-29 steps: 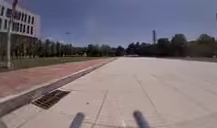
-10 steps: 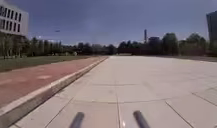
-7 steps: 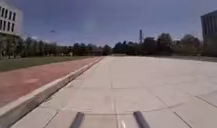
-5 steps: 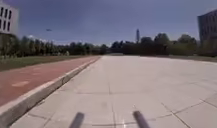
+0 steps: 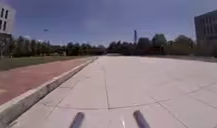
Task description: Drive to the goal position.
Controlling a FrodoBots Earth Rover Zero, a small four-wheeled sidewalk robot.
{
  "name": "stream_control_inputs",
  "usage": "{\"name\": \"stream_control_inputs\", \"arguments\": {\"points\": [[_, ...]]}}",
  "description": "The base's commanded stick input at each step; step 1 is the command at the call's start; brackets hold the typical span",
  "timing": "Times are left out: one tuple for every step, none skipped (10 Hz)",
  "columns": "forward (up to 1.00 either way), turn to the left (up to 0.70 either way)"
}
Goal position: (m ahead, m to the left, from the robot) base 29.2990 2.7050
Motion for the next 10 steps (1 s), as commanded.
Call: {"name": "stream_control_inputs", "arguments": {"points": [[1.0, 0.0], [1.0, 0.0], [1.0, 0.0], [1.0, 0.0], [1.0, 0.0], [1.0, 0.0], [1.0, 0.0], [1.0, 0.0], [1.0, 0.0], [1.0, 0.0]]}}
